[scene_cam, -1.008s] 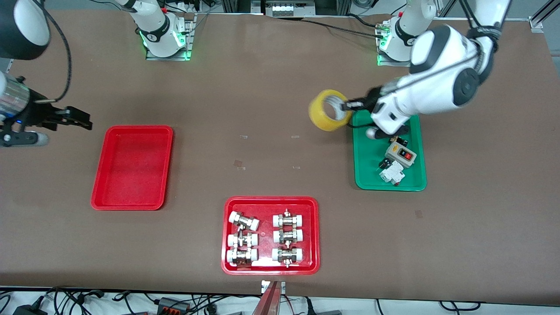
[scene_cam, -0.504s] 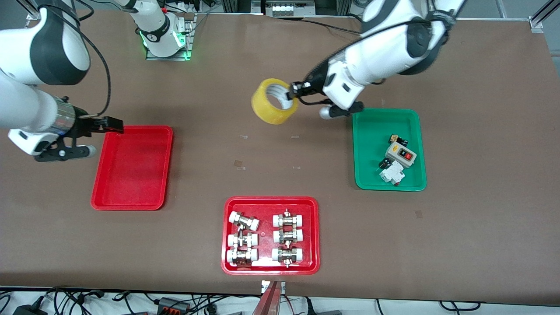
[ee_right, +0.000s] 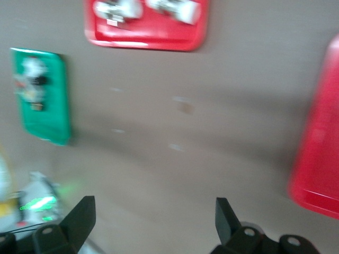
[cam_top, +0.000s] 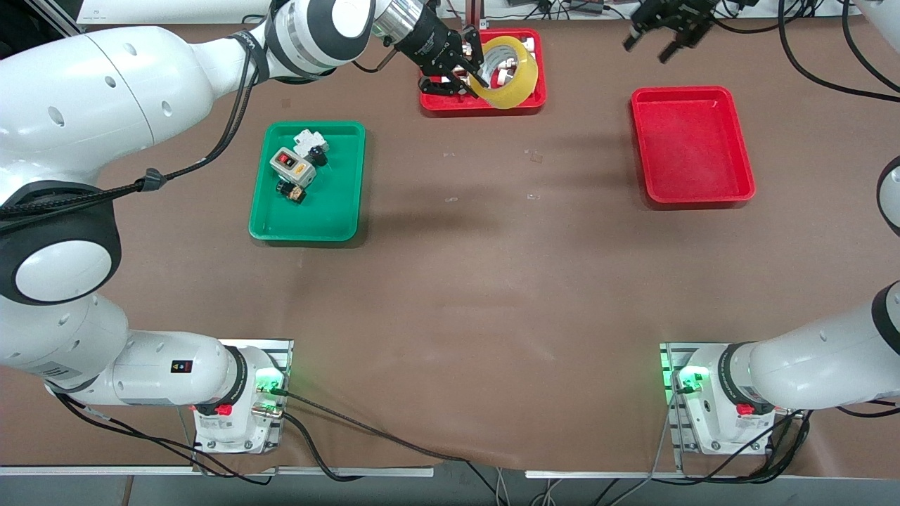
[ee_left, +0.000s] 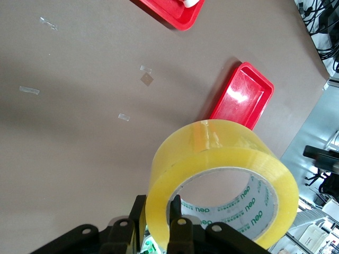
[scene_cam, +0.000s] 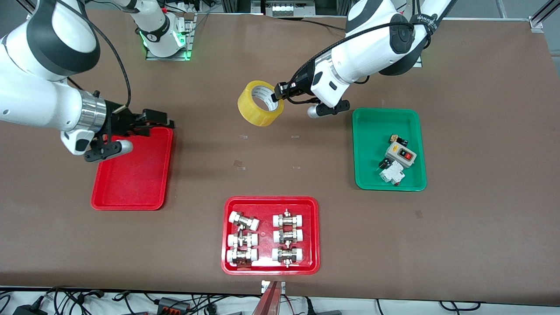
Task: Left arm passes tape to right arm into tray
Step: 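Lift the tape with the left gripper while the right gripper approaches, then grasp the tape rim with the right gripper beside the left gripper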
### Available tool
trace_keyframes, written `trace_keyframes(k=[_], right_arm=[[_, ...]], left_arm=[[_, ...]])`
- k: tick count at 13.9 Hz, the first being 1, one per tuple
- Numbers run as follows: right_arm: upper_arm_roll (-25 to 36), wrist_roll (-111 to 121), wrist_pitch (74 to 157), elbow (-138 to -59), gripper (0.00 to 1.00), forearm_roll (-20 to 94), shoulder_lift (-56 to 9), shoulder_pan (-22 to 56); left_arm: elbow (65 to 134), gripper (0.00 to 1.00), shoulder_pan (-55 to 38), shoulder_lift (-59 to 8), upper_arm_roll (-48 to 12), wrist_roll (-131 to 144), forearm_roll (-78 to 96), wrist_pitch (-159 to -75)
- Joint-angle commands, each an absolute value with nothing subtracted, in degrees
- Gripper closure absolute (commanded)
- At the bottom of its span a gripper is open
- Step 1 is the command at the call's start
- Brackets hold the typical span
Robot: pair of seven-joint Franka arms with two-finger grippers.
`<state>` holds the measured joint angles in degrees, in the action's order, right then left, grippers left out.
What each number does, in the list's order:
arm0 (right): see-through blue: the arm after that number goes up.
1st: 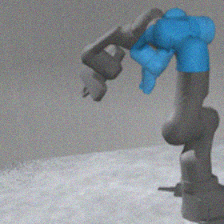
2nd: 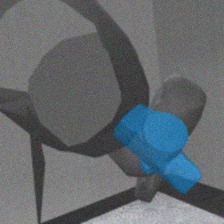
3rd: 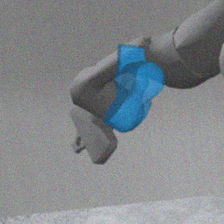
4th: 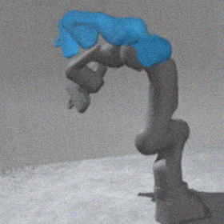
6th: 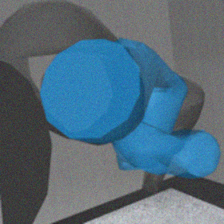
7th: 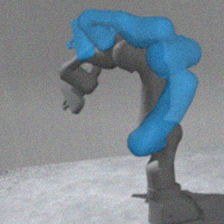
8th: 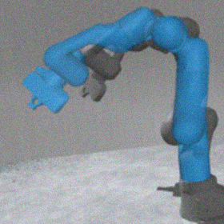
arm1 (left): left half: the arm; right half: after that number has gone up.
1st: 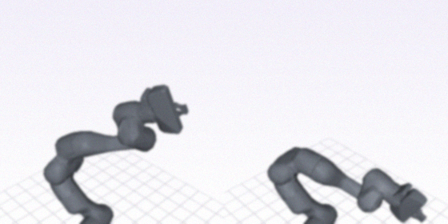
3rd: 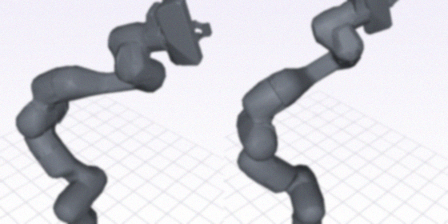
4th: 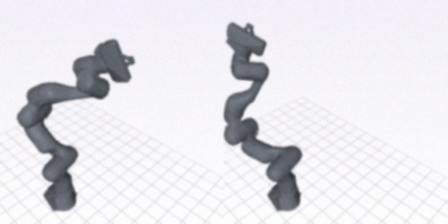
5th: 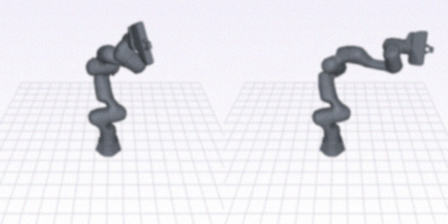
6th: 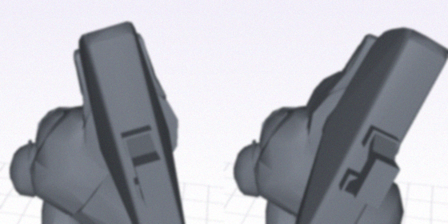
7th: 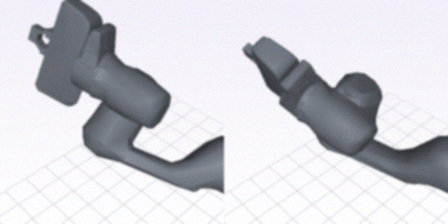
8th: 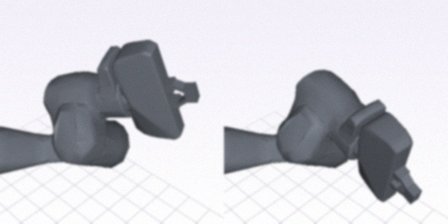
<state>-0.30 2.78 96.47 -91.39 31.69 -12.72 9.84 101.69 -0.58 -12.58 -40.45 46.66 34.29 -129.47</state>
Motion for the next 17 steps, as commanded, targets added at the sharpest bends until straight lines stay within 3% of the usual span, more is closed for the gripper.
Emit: trace_keyframes(k=[1,3,10,17], right_arm=[[0.0,3.43,96.24,-87.63,0.0,40.13,-15.37,12.12],[-0.17,3.43,96.85,-86.75,0.0,46.21,-16.78,13.7],[-0.26,2.37,107.66,-84.38,0.0,50.44,-20.47,22.41],[-0.18,3.34,103.55,-84.73,0.0,51.94,-21.01,23.38]], left_arm=[[100.81,0.89,-0.35,-12.92,-40.69,46.67,36.04,-129.46],[101.07,0.89,-0.35,-12.92,-40.69,46.67,36.04,-129.46],[100.99,0.89,-0.35,-12.74,-40.69,47.29,36.04,-129.46],[100.99,0.89,-0.35,-12.48,-40.69,48.08,35.95,-129.29]])
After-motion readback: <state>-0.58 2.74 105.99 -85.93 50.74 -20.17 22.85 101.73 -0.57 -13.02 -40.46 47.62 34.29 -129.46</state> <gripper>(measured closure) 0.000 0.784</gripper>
